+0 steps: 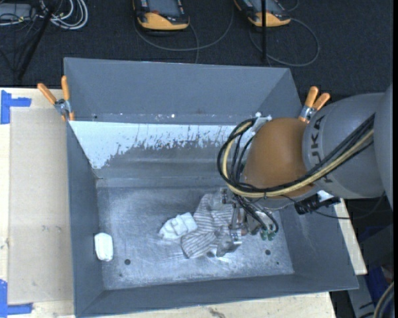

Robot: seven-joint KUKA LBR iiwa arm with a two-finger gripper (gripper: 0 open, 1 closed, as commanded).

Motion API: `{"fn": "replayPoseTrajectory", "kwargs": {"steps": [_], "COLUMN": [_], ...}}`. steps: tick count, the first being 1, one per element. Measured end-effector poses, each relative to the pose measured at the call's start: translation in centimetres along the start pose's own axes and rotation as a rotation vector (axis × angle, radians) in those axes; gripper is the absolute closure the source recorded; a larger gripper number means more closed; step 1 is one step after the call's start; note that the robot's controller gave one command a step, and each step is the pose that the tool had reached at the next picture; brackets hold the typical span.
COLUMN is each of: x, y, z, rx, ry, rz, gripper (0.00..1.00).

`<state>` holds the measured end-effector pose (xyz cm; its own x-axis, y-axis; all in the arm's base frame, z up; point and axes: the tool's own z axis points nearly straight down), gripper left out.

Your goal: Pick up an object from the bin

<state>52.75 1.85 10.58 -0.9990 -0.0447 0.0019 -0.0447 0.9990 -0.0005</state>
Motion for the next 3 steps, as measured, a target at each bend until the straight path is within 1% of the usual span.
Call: {"fn": "replayPoseTrajectory", "kwargs": {"steps": [1,2,3], "x": [-0.3,4.8,4.8], "y": [1.3,-1.3,-1.3], "z": [1.6,2.9,2.9], "rx": [-0.001,-0.010,-0.010], "ry": [-0.003,-0.006,-0.006], "rz": [-0.134,-0.192,-0.192], "gripper": [0.00,1.00,1.00]}}
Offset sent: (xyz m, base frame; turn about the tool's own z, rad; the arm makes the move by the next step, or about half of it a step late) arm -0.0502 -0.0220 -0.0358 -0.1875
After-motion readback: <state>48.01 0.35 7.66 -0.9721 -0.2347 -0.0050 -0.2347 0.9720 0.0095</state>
